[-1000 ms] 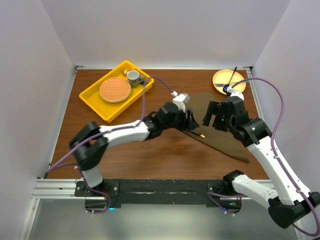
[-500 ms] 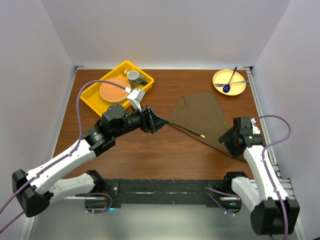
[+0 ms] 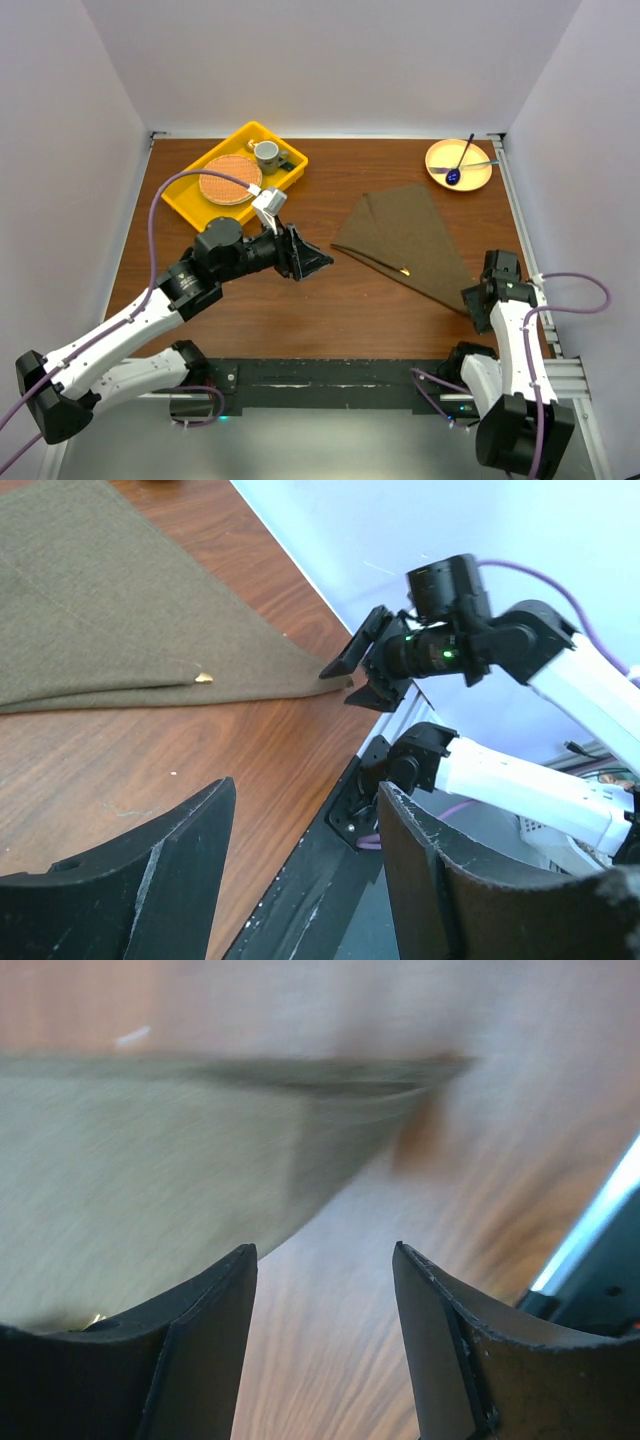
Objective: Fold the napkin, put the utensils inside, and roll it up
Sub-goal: Fold the napkin
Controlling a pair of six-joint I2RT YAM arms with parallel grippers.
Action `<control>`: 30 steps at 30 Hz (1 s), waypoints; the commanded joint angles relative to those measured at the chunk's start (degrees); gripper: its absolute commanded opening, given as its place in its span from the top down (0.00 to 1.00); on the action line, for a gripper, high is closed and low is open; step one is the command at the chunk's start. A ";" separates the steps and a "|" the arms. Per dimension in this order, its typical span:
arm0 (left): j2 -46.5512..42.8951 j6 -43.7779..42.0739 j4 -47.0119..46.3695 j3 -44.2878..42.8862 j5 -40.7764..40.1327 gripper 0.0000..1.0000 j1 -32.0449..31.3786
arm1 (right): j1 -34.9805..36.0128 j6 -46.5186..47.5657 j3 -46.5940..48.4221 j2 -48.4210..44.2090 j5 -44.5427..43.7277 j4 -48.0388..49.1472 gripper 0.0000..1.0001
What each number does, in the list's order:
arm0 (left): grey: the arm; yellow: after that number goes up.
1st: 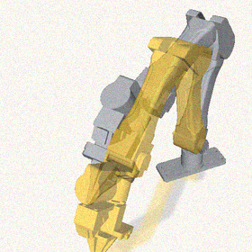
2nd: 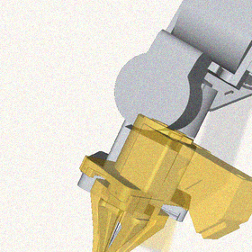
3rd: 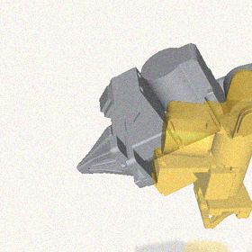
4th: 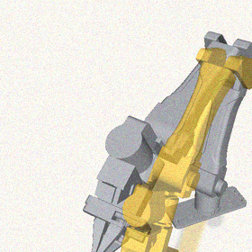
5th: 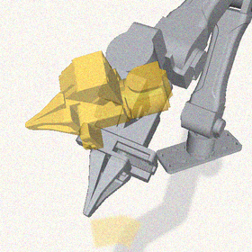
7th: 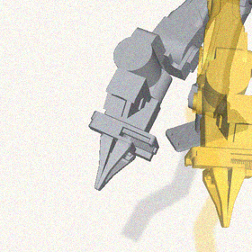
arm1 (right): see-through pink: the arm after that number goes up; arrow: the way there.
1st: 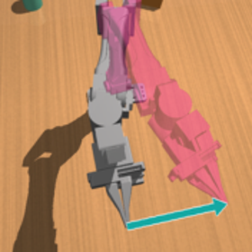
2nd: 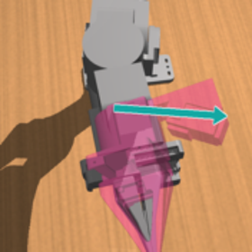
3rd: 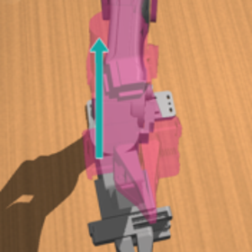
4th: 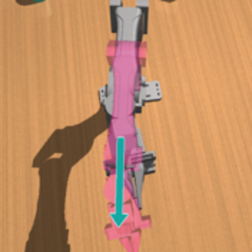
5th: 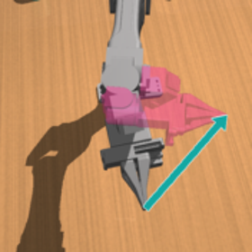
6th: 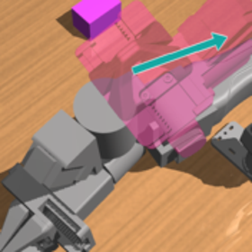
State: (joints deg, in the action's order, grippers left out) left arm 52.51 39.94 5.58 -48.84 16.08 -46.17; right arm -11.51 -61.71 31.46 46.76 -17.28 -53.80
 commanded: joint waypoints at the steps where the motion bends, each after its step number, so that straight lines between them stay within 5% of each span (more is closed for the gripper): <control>1: -0.13 -0.04 -1.02 -1.43 2.20 0.36 0.12 | -5.18 -3.85 -0.70 1.30 -2.85 1.95 0.40; 16: 6.20 -0.74 0.83 -6.53 6.33 0.36 0.47 | -16.61 -1.13 -1.32 8.43 -2.67 9.24 0.43; 30: 8.40 1.10 2.06 -8.29 8.27 0.36 0.47 | -18.81 2.73 -1.14 11.51 -4.08 12.74 0.43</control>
State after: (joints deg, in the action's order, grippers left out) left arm 61.73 39.94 8.38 -54.54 22.85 -46.13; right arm -29.76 -60.31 30.17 58.98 -18.79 -44.05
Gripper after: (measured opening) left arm 0.637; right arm 0.554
